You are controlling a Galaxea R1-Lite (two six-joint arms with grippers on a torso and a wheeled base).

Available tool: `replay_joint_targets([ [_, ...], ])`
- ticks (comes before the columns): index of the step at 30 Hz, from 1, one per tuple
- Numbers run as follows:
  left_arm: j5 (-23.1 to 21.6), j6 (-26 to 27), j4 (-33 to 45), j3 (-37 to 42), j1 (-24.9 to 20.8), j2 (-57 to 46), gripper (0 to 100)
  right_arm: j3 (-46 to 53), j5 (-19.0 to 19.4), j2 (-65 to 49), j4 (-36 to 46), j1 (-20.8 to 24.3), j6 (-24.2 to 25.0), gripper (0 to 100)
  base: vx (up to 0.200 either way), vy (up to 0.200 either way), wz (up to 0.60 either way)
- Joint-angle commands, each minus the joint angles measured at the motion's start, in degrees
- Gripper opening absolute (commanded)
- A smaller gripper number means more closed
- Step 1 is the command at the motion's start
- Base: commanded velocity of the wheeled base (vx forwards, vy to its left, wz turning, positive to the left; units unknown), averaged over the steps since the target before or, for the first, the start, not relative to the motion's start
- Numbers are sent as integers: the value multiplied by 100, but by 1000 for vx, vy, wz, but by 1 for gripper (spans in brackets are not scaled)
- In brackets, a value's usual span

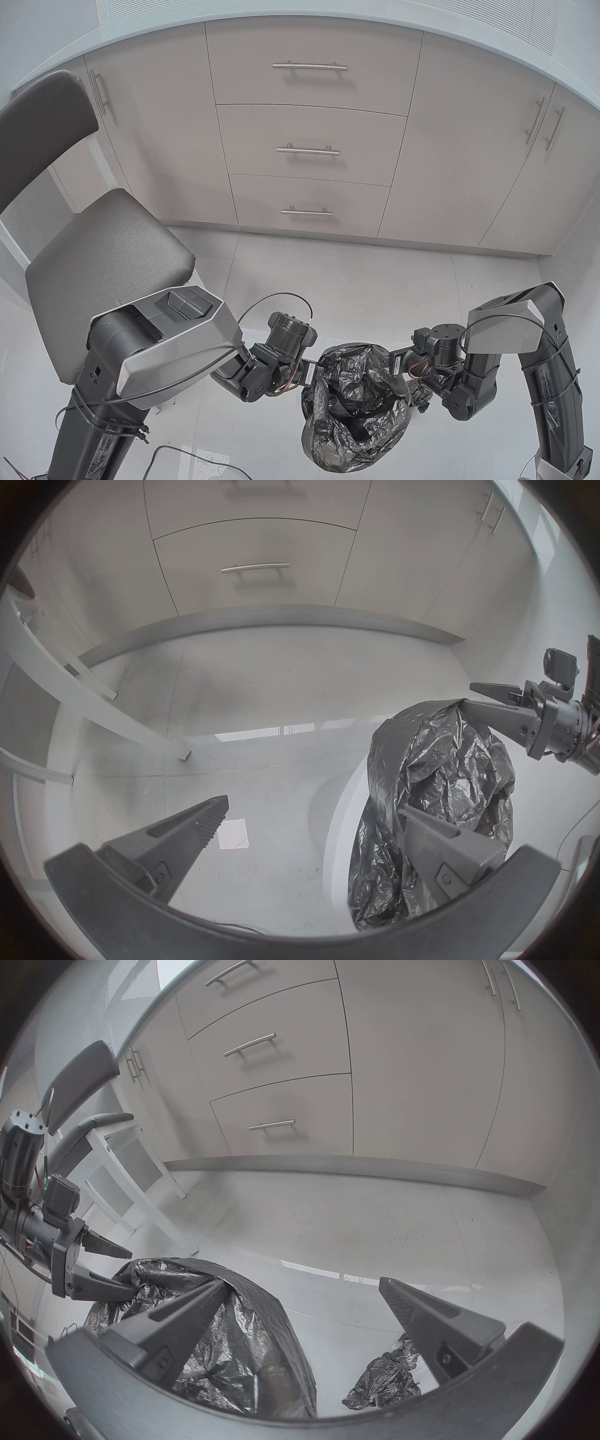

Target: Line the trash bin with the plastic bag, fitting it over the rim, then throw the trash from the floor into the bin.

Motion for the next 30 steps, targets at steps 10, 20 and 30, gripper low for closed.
replay_joint_targets([
  [10,-25,6,674,-403,-7,102,100,-65,63,-53,329,-134,146,100,0,0,0],
  [20,-122,-12,1140,-658,-7,128,100,-188,71,9,522,-187,243,100,0,0,0],
  [30,-113,-706,1008,-605,-59,-171,100,-3,80,-229,443,-152,436,100,0,0,0],
])
